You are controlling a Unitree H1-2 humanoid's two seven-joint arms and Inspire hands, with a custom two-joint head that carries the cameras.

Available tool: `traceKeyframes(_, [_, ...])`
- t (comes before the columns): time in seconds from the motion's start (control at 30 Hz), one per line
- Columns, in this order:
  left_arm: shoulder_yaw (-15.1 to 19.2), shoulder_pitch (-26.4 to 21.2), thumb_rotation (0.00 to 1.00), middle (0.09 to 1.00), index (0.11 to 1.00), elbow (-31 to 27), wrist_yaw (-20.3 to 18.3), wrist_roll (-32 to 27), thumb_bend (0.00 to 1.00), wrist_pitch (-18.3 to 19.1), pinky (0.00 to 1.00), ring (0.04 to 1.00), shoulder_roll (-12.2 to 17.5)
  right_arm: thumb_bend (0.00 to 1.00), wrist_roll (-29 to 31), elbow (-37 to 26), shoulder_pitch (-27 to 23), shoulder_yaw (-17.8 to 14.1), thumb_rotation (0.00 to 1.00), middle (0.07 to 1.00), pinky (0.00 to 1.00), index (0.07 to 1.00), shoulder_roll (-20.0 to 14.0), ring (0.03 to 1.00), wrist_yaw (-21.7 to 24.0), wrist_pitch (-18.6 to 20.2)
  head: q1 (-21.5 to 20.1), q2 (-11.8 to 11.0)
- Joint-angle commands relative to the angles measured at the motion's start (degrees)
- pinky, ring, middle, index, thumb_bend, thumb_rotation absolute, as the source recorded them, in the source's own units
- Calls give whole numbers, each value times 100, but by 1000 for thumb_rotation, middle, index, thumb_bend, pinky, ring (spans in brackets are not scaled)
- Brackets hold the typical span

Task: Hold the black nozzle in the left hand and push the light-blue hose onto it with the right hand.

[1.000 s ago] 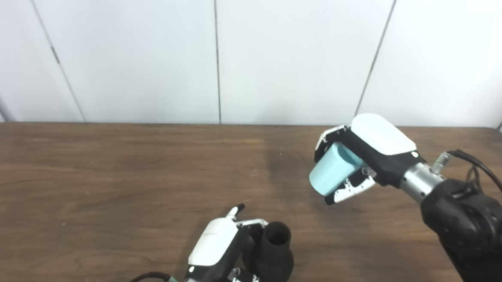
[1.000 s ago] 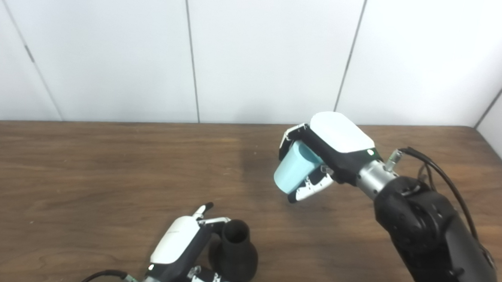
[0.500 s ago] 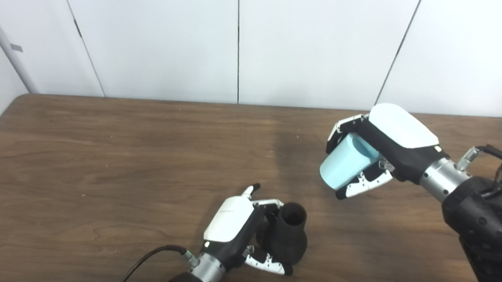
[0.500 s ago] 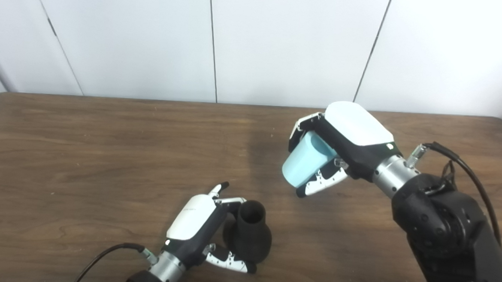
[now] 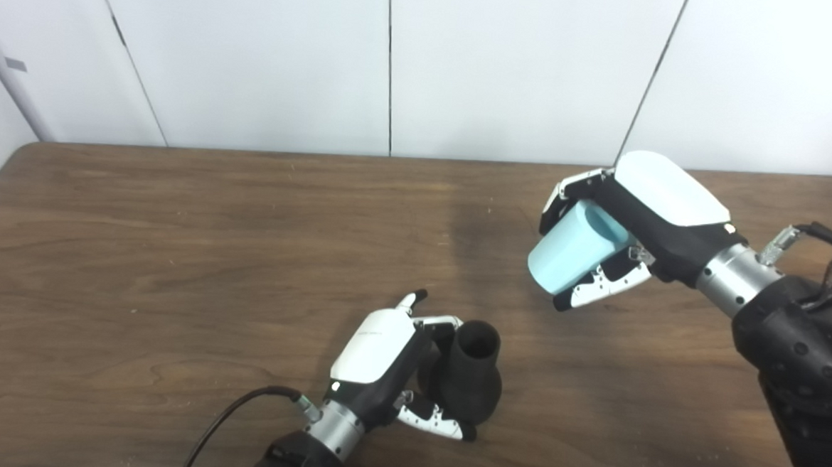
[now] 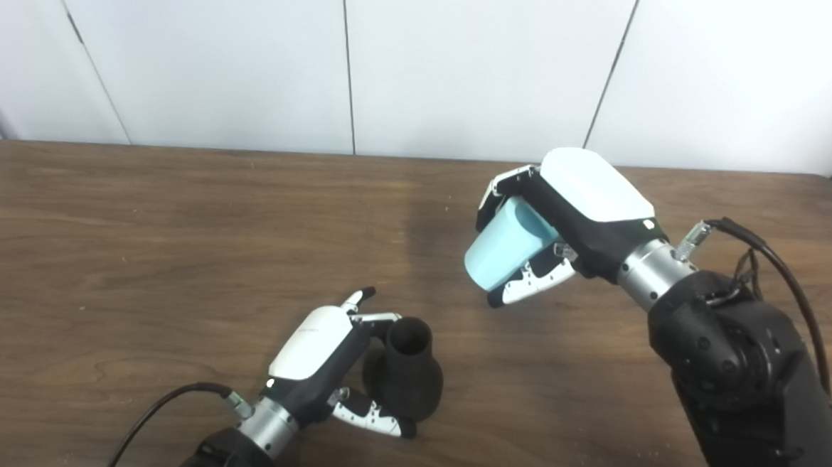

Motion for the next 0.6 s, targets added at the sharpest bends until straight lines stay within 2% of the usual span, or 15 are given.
traceKeyframes(0.0, [117, 251, 0, 492, 487, 204, -320, 161, 520, 400, 1000, 608, 297, 504, -32, -128, -268, -116, 0, 483, 459, 498, -7, 431, -117, -75, 1, 10])
traceKeyframes(0.2, [189, 268, 0, 476, 498, 134, -384, 97, 520, 410, 1000, 613, 351, 504, -86, -177, -307, -112, 0, 481, 450, 496, 38, 433, -74, -25, -91, 28])
traceKeyframes(0.33, [227, 289, 0, 453, 509, 107, -403, 74, 520, 412, 1000, 612, 388, 504, -110, -253, -305, -118, 0, 479, 404, 487, 67, 434, -46, 3, -149, 50])
traceKeyframes(0.57, [319, 320, 0, 458, 504, 124, -383, -2, 520, 420, 1000, 603, 394, 503, -166, -718, -319, -103, 0, 486, 373, 489, 144, 427, 198, 242, -317, 113])
